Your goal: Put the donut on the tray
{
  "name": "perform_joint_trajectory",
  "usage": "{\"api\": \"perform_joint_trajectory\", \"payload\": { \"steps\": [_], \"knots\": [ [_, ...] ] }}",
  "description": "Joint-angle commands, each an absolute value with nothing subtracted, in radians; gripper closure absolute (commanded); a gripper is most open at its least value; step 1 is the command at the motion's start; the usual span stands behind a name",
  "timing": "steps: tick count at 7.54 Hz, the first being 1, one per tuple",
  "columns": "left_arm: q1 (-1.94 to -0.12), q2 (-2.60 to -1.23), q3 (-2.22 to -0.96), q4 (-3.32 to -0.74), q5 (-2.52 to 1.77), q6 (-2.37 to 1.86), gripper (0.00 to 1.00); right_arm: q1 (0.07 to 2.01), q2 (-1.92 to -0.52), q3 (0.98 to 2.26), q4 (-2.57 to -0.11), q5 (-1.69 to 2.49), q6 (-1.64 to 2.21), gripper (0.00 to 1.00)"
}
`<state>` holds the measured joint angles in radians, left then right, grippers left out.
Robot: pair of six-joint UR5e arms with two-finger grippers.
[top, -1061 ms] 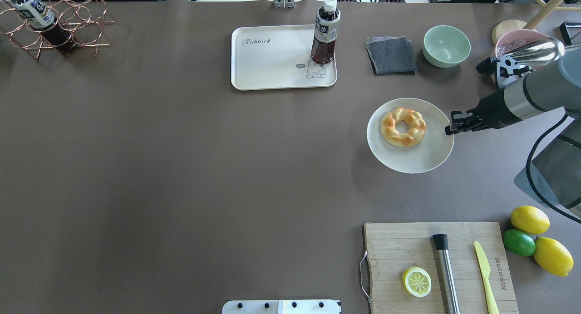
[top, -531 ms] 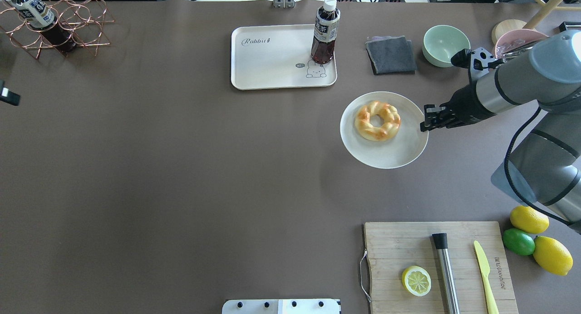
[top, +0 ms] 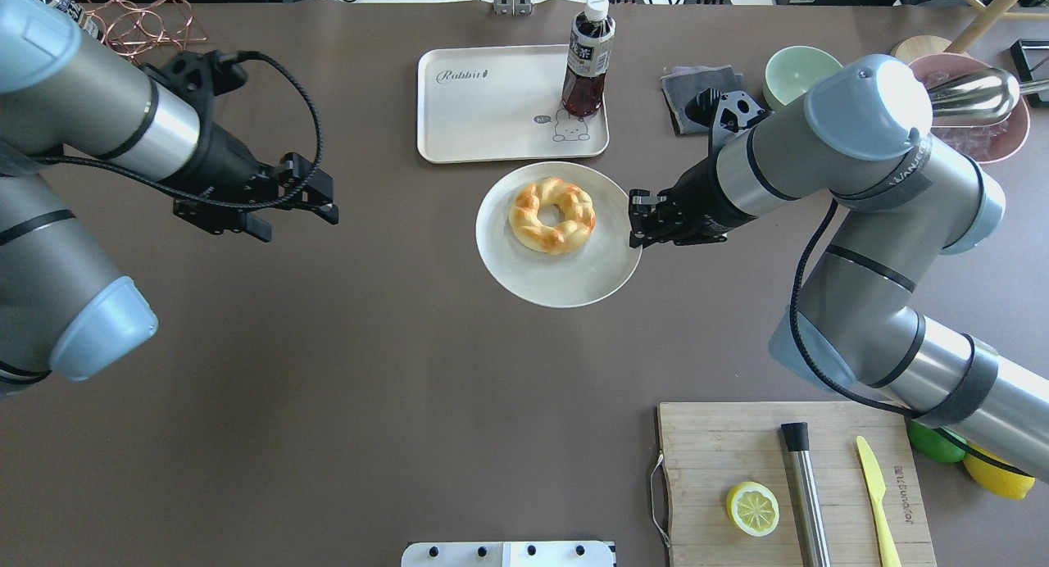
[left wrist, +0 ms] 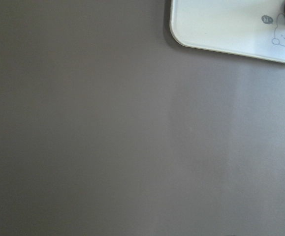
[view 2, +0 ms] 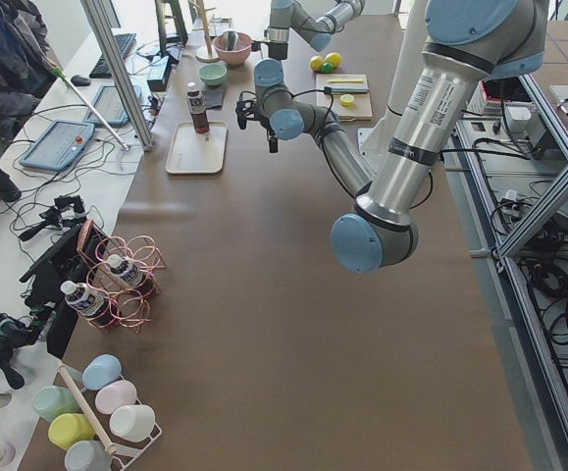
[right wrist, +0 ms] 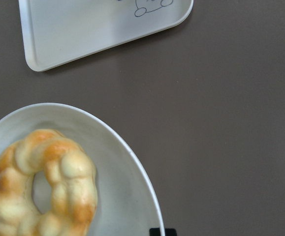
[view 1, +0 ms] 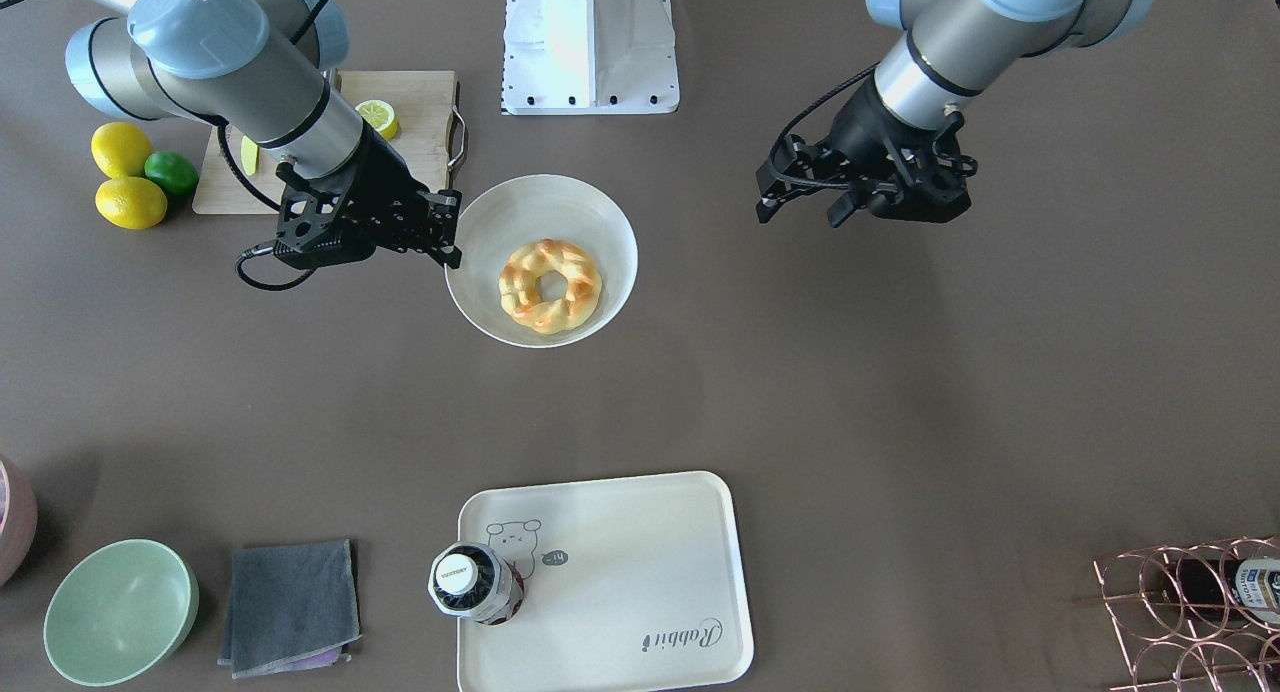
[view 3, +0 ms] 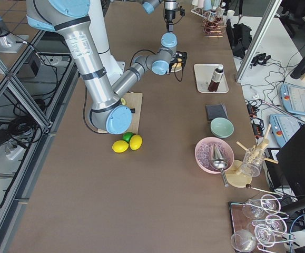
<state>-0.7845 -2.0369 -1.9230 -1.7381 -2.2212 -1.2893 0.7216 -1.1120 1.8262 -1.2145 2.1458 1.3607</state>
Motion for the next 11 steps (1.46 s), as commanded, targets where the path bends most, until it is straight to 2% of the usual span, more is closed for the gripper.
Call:
{"api": "perform_joint_trajectory", "payload": {
  "steps": [1,4,6,10,11],
  "knots": [
    [-0.727,-2.138,-1.855,-1.741,-2.189,-1.325,0.09,0.7,-1.077,1.836,-1.258,2.102,1.365,1.0],
    [-0.701,-2.181,-1.822,-1.744,-2.187,-1.37,0.16,0.692,-1.078,1.847,-1.261,2.1,1.367,1.0],
    [-0.696,-2.191,-1.812,-1.746,-2.186,-1.376,0.27,0.686,-1.077,1.848,-1.261,2.099,1.367,1.0],
    [-0.684,-2.189,-1.812,-1.747,-2.186,-1.417,0.59,0.677,-1.077,1.868,-1.261,2.097,1.402,1.0],
    [-0.683,-2.189,-1.816,-1.747,-2.186,-1.42,0.8,0.673,-1.077,1.868,-1.259,2.097,1.404,1.0]
  ]
}}
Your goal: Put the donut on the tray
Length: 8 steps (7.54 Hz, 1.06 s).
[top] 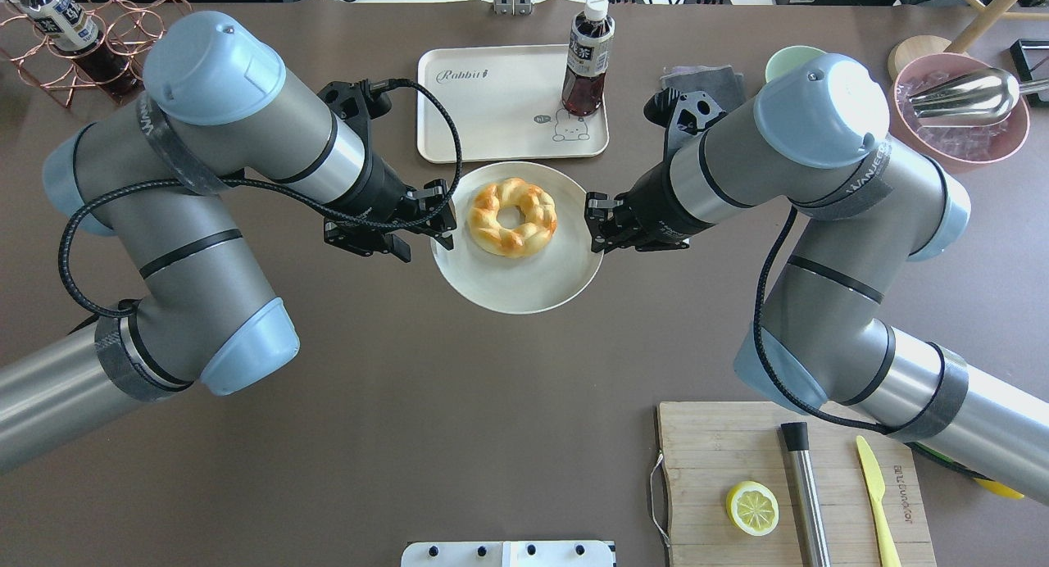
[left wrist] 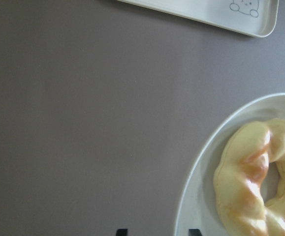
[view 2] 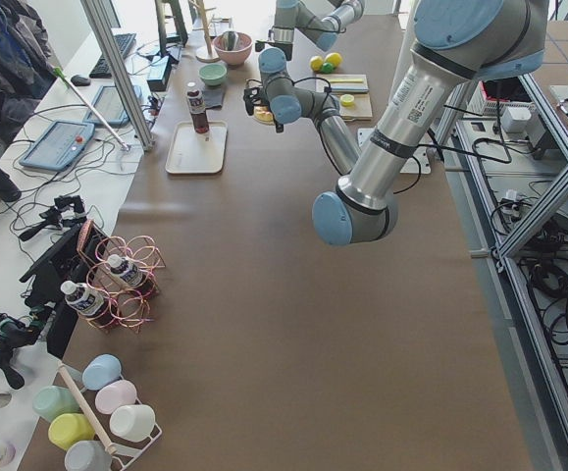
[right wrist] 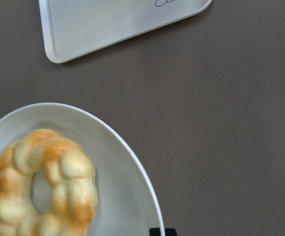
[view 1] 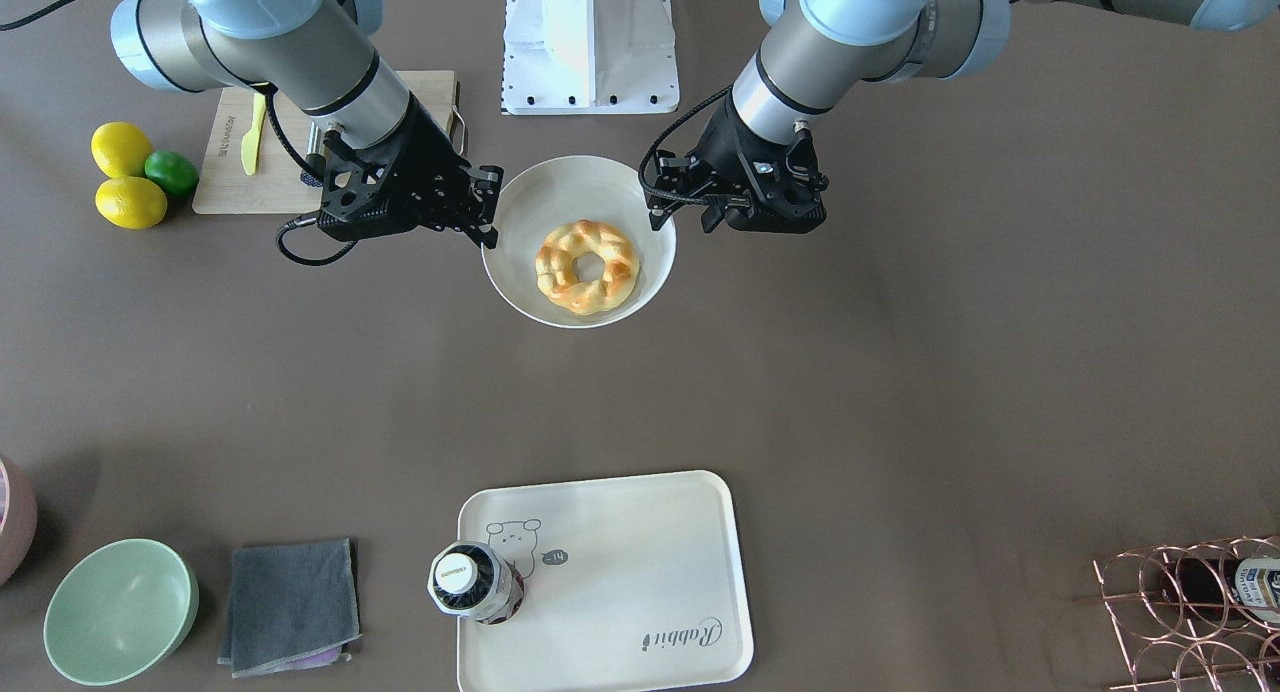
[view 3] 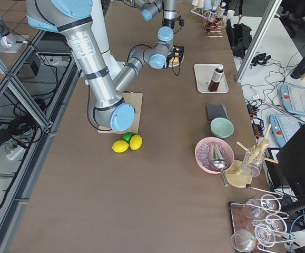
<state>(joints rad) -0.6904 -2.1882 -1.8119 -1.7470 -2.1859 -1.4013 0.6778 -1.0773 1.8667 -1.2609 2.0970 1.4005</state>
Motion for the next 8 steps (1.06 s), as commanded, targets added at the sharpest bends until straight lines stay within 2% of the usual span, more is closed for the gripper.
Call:
{"api": "perform_joint_trajectory", "payload": {
  "steps": [1,5,6,7,8],
  "knots": [
    [-0.681,-2.187,-1.818,-1.75,-2.186,-1.42,1.0,0.663,-1.077,1.868,-1.258,2.088,1.405,1.0],
    [-0.683,-2.181,-1.812,-1.764,-2.186,-1.419,1.0,0.646,-1.071,1.879,-1.258,2.079,1.404,1.0],
    [-0.683,-2.181,-1.812,-1.764,-2.186,-1.42,1.0,0.646,-1.069,1.881,-1.258,2.085,1.404,0.54],
    [-0.689,-2.18,-1.81,-1.764,-2.186,-1.417,1.0,0.649,-1.071,1.885,-1.258,2.088,1.404,0.01],
    [-0.708,-2.178,-1.793,-1.766,-2.187,-1.413,1.0,0.667,-1.08,1.89,-1.258,2.094,1.402,0.0]
  ]
}}
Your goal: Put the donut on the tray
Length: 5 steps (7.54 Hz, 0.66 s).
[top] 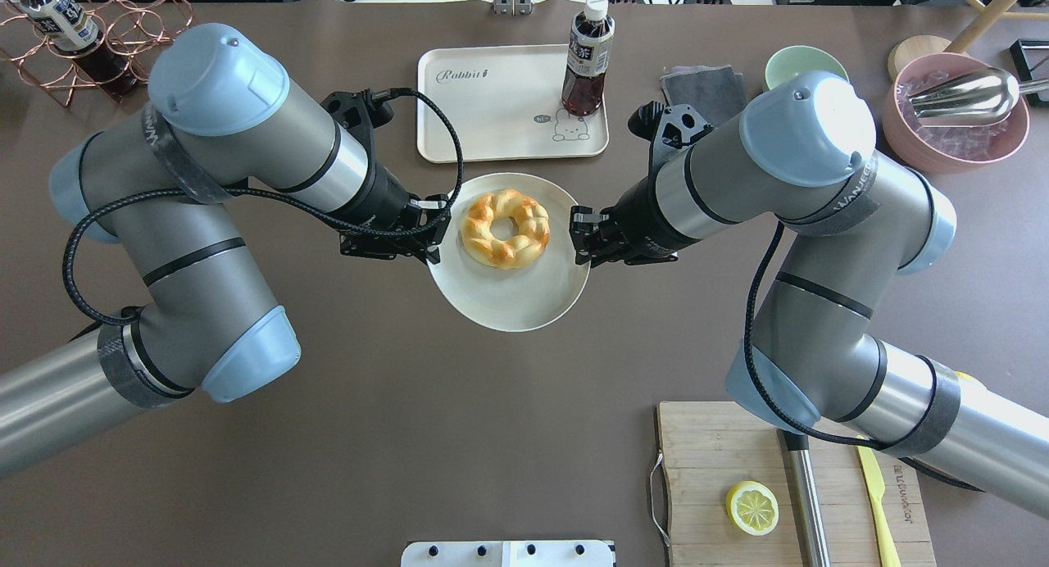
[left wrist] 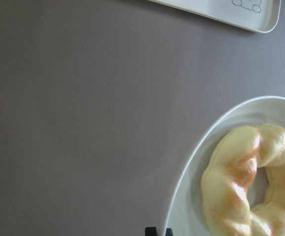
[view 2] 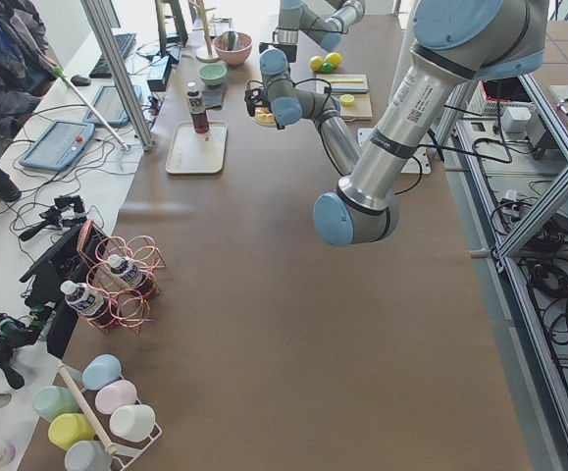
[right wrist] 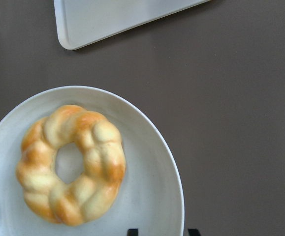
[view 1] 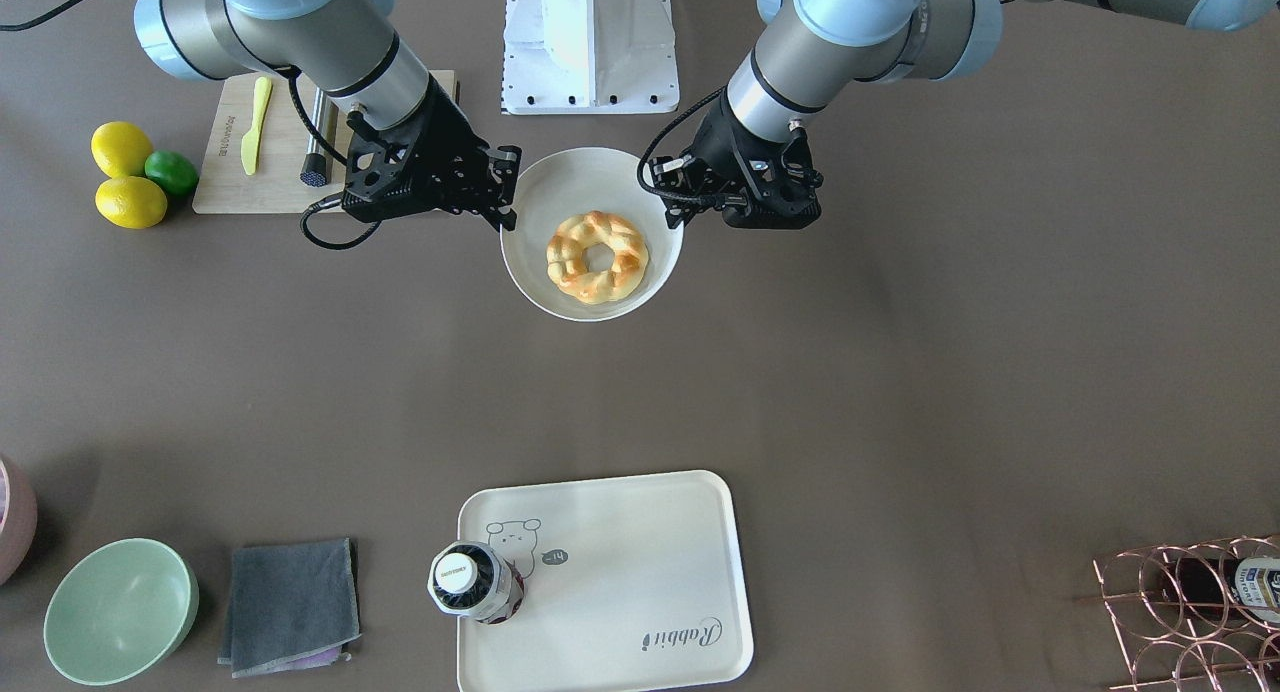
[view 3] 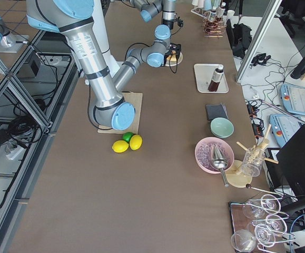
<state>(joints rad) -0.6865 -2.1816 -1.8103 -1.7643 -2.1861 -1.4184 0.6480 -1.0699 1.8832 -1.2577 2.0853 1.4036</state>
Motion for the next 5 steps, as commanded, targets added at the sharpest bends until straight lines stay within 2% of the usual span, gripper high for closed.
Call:
{"api": "perform_joint_trajectory", "payload": {
  "steps": [1,3,5],
  "knots": [
    [-0.742,-2.178,-1.764,-1.787,-2.189,-1.413,1.0,0.702,-1.088,1.89,-1.259,2.124,1.396,0.0],
    [-0.819,-2.181,-1.621,-1.923,-2.194,-1.419,1.0,0.829,-1.136,1.893,-1.258,2.241,1.362,0.0],
    [-0.883,-2.25,-1.373,-2.079,-2.198,-1.424,1.0,0.9,-1.303,1.96,-1.256,2.273,1.216,0.0]
  ]
}}
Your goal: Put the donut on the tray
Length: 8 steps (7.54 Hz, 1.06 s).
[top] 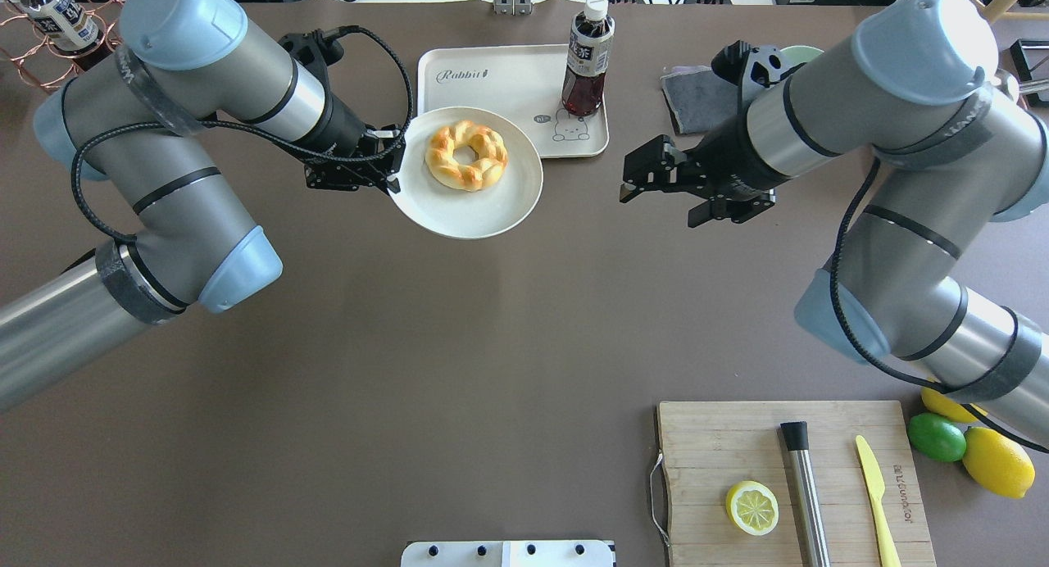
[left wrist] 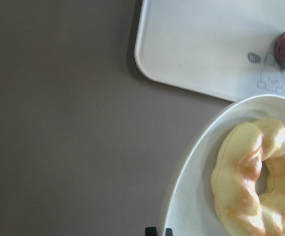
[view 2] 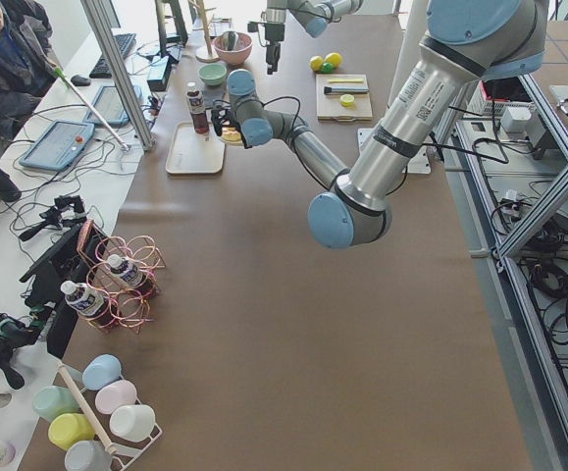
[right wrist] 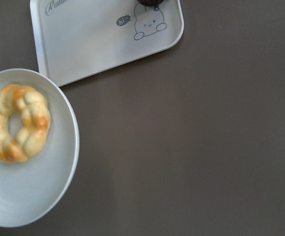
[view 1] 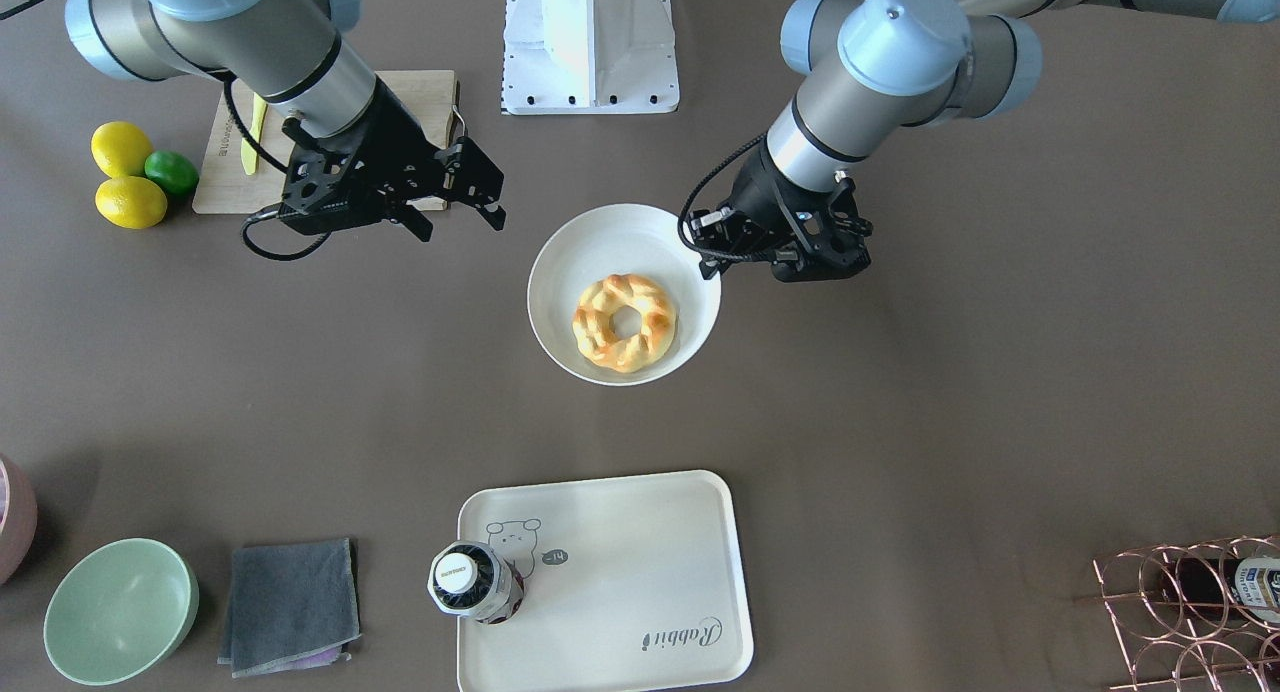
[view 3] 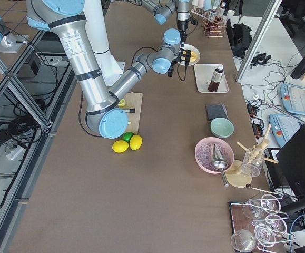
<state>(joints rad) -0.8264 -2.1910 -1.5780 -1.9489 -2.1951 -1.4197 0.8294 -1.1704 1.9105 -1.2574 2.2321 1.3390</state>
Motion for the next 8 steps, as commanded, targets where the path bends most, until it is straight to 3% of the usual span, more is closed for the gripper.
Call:
{"api": "perform_joint_trajectory", "payload": {
  "steps": [1,4,8],
  "knots": [
    [-0.887,-2.29,-1.273,-2.126,-2.198,-1.425,1.0,0.951,-1.365,1.974,-1.256,2.307,1.139,0.0],
    [-0.882,-2.451,-0.946,-2.328,-2.154,-1.475,1.0,1.021,-1.507,1.97,-1.253,2.322,0.929,0.0],
    [-0.845,-2.546,-0.787,-2.416,-2.083,-1.505,1.0,1.051,-1.577,1.973,-1.25,2.319,0.844,0.0]
  ]
}}
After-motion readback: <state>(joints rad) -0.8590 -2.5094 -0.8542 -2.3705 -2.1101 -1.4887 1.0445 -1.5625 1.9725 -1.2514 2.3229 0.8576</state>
